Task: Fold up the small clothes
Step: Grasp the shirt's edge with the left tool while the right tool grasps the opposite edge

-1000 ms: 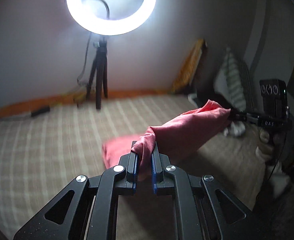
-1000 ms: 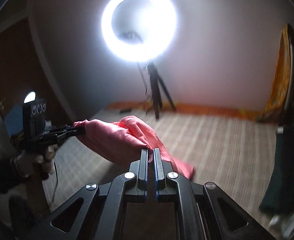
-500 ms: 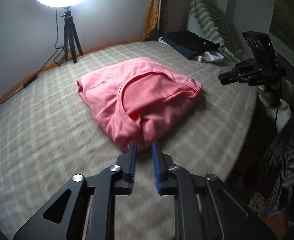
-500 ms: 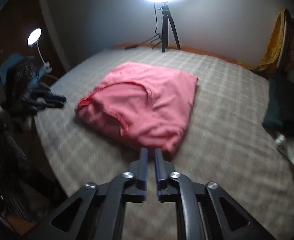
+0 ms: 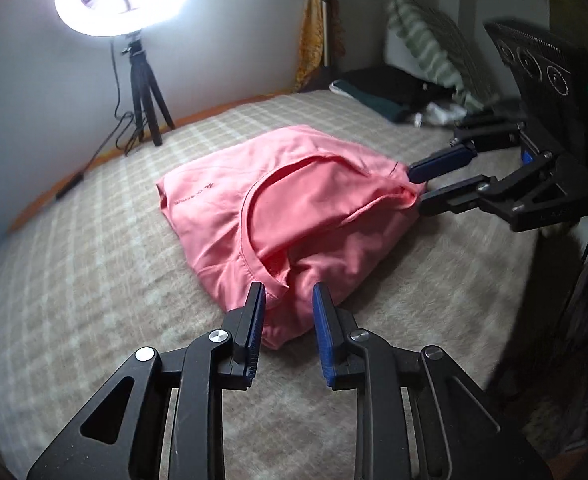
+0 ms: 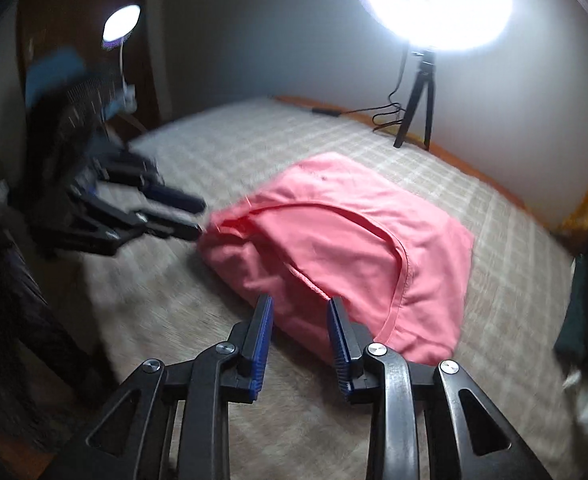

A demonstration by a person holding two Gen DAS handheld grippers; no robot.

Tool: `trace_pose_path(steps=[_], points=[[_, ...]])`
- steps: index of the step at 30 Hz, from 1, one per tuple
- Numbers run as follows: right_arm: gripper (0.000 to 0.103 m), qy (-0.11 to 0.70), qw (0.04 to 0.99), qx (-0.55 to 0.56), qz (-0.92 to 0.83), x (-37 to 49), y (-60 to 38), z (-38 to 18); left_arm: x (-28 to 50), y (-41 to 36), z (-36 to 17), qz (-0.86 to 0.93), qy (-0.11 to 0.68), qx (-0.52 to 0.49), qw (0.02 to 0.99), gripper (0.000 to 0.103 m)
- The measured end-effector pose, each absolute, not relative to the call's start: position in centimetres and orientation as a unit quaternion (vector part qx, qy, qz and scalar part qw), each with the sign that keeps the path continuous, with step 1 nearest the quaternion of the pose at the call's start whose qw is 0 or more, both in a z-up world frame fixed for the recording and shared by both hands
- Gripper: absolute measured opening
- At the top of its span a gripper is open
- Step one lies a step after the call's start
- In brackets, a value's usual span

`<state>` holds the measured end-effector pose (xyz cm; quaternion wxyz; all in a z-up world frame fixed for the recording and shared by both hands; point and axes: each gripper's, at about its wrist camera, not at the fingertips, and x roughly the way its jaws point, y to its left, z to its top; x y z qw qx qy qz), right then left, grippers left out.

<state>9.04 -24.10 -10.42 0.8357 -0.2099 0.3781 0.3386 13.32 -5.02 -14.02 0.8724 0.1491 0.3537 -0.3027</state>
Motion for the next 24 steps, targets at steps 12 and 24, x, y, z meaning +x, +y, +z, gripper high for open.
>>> trace_pose_path(steps=[12,24], points=[[0.009,0.384,0.824,-0.294,0.294,9.5,-23.4,-13.3,15.6,-5.8,-15.1,-0.303,0.371,0.147,0.866,0.005],[0.008,0.387,0.843,-0.201,0.315,10.3,-27.0,-10.0,15.8,-3.0,-12.6,-0.313,0.362,0.075,0.875,0.003]])
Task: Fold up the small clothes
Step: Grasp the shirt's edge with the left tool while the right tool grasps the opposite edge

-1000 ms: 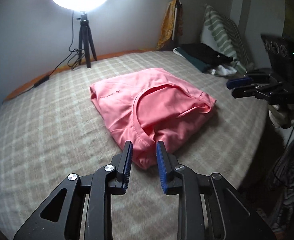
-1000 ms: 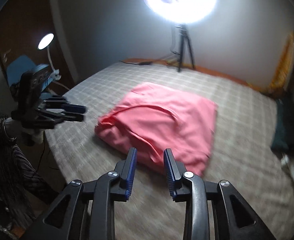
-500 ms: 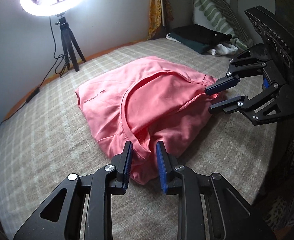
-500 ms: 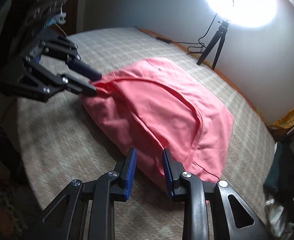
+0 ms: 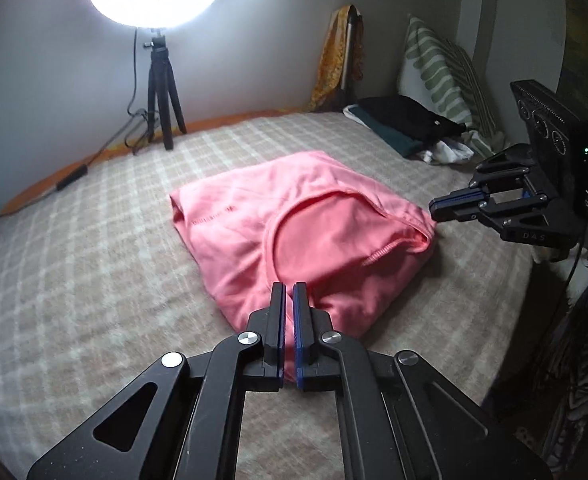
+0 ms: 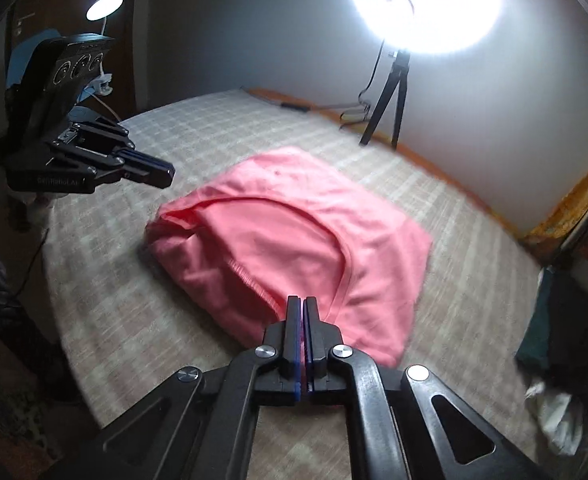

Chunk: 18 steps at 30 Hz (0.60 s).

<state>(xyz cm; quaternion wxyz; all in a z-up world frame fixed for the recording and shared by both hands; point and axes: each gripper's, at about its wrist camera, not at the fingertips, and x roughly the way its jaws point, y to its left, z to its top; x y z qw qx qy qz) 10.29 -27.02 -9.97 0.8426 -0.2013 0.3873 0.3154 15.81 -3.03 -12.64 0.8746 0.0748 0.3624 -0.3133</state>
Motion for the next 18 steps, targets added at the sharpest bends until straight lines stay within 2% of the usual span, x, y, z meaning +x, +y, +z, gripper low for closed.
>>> trace_pose_path(steps=[1,2,10,13,14,16,18], points=[[0.016,0.388,0.840,-0.208,0.315,10.0,-26.9,-10.3,15.7,-3.2,-12.9,-0.315,0.368,0.078,0.872,0.009],[0.030,0.390,0.837,-0.215,0.319,9.9,-26.8,-10.7,15.6,-3.5,-13.2,-0.318,0.373,0.084,0.868,0.013],[0.022,0.406,0.818,-0.277,0.298,9.7,-25.2,-13.6,15.2,-5.3,-15.1,-0.296,0.386,0.149,0.861,0.016],[0.013,0.402,0.816,-0.297,0.289,9.7,-24.9,-14.0,15.4,-5.0,-15.3,-0.294,0.385,0.153,0.861,0.016],[0.007,0.400,0.816,-0.301,0.288,9.7,-24.8,-14.1,15.4,-4.9,-15.3,-0.295,0.384,0.153,0.862,0.015],[0.002,0.398,0.819,-0.293,0.290,9.7,-25.0,-13.9,15.5,-4.6,-15.2,-0.296,0.383,0.149,0.862,0.004],[0.000,0.395,0.825,-0.277,0.296,9.8,-25.4,-13.2,15.6,-4.5,-14.9,-0.303,0.384,0.142,0.860,0.004]])
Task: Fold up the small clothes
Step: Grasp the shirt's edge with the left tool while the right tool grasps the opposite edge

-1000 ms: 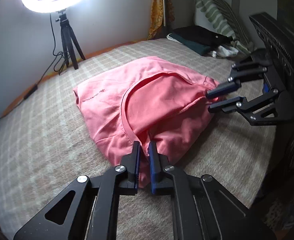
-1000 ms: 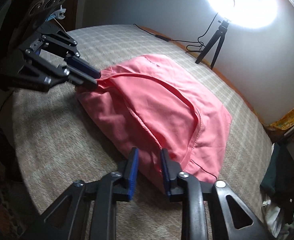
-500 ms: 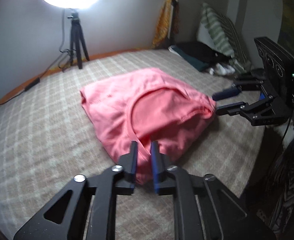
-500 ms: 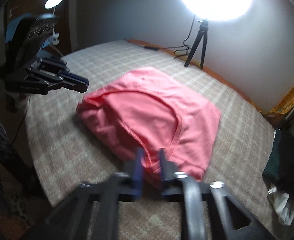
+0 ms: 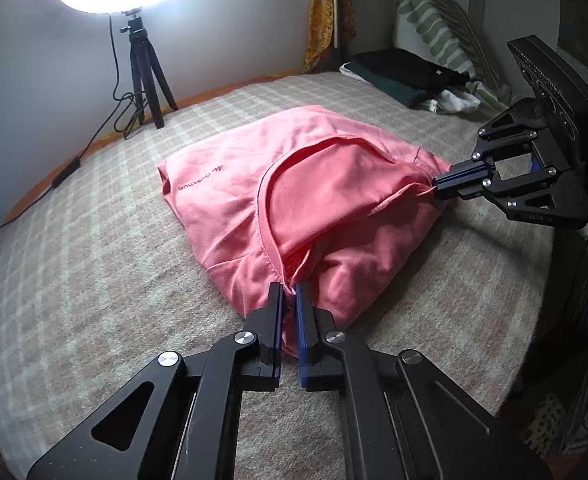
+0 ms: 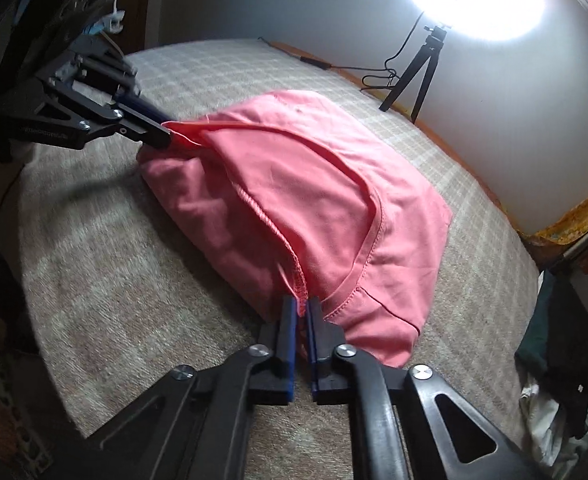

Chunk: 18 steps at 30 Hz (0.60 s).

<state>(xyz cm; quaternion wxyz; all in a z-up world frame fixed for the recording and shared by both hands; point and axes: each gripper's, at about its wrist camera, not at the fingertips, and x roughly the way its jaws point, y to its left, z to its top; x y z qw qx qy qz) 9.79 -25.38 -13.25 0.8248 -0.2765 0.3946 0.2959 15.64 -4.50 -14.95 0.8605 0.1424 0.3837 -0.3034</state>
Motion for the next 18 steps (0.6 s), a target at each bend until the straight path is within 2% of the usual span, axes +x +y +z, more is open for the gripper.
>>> trace_pose_path(steps=[9,12,18], points=[[0.000,0.370,0.865,-0.161,0.300,11.3,-29.0,-8.9,16.3,-2.6,-12.3,-0.318,0.367,0.084,0.870,0.004],[0.000,0.378,0.860,-0.173,0.296,11.3,-29.1,-9.3,16.4,-2.4,-12.6,-0.329,0.380,0.076,0.861,0.004],[0.000,0.415,0.811,-0.248,0.328,10.2,-27.4,-12.4,15.3,-4.0,-14.2,-0.358,0.401,0.124,0.834,0.004]])
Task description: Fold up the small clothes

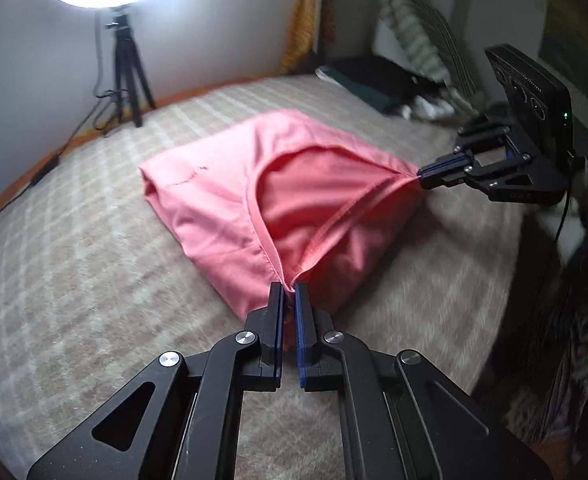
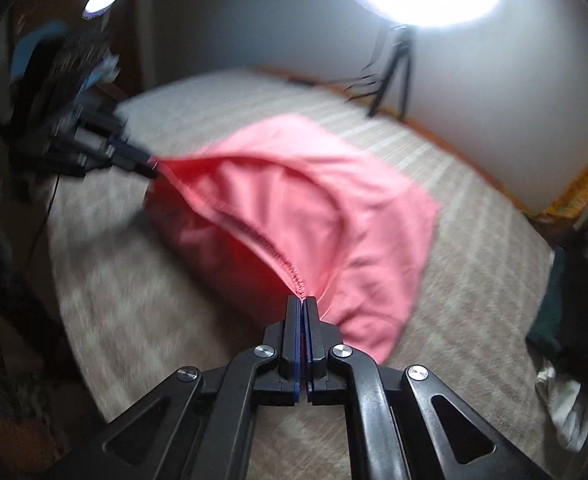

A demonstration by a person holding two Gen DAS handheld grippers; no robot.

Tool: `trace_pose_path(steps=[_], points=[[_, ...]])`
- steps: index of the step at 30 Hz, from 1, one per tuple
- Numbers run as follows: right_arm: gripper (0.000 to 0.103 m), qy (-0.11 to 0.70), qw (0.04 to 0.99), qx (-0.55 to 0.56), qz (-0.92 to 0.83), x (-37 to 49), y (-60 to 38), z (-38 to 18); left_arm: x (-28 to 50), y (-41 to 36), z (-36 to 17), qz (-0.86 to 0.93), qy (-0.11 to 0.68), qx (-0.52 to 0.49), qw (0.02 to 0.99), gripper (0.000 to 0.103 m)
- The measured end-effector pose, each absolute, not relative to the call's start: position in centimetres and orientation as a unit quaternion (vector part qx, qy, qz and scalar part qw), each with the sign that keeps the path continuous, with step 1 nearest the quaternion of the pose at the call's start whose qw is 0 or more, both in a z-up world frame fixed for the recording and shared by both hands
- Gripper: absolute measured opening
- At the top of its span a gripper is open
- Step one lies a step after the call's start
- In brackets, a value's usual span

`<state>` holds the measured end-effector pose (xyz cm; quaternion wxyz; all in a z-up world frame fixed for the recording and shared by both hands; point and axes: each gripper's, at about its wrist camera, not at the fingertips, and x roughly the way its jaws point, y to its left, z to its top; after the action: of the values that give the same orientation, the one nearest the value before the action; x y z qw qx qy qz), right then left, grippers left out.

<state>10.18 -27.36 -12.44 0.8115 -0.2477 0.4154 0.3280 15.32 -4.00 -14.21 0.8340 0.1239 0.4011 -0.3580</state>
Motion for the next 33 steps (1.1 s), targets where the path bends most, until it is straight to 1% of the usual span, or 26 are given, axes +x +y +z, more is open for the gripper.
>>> trace_pose_path(steps=[2,4,6,8,10,14,18,20,22,24,26,30,32,33], points=[[0.000,0.424,0.798,-0.270,0.332,9.8,-27.0,-13.2,15.1,-4.1,-14.3,-0.373,0.407,0.114,0.826,0.006],[0.001,0.432,0.793,-0.268,0.335,9.9,-27.2,-13.3,15.1,-4.0,-14.1,-0.373,0.410,0.113,0.825,0.008],[0.018,0.430,0.800,-0.253,0.333,10.1,-27.9,-12.8,14.9,-3.6,-13.7,-0.373,0.409,0.103,0.826,0.011],[0.019,0.422,0.812,-0.230,0.331,10.5,-28.7,-11.8,15.1,-2.6,-13.0,-0.365,0.406,0.088,0.833,0.018],[0.019,0.413,0.824,-0.204,0.329,10.9,-29.5,-10.9,15.5,-1.7,-12.7,-0.352,0.400,0.076,0.842,0.021],[0.022,0.400,0.844,-0.152,0.322,12.0,-30.1,-9.6,17.5,0.4,-12.7,-0.317,0.407,0.022,0.856,0.021],[0.024,0.389,0.856,-0.140,0.311,13.1,-28.8,-9.1,18.5,0.1,-14.6,-0.313,0.443,-0.002,0.840,0.021],[0.026,0.386,0.857,-0.136,0.314,13.4,-28.1,-8.8,18.3,-0.4,-15.3,-0.311,0.453,-0.002,0.835,0.021],[0.029,0.386,0.857,-0.136,0.312,13.6,-27.5,-8.8,17.6,-1.3,-16.0,-0.315,0.460,0.020,0.830,0.021],[0.029,0.400,0.855,-0.129,0.302,14.2,-27.4,-9.3,16.5,-2.8,-16.9,-0.312,0.465,0.086,0.824,0.022],[0.029,0.428,0.846,-0.113,0.297,15.1,-28.0,-10.4,15.6,-3.5,-17.2,-0.314,0.463,0.116,0.821,0.021],[0.030,0.470,0.830,-0.096,0.286,15.9,-29.3,-12.8,15.6,-2.5,-15.7,-0.310,0.447,0.093,0.834,0.021],[0.032,0.494,0.809,-0.072,0.311,15.6,-29.9,-13.6,16.1,-1.6,-14.4,-0.305,0.432,0.072,0.846,0.021],[0.030,0.501,0.802,-0.070,0.318,15.3,-30.1,-13.9,16.5,-1.3,-13.9,-0.302,0.426,0.060,0.851,0.021]])
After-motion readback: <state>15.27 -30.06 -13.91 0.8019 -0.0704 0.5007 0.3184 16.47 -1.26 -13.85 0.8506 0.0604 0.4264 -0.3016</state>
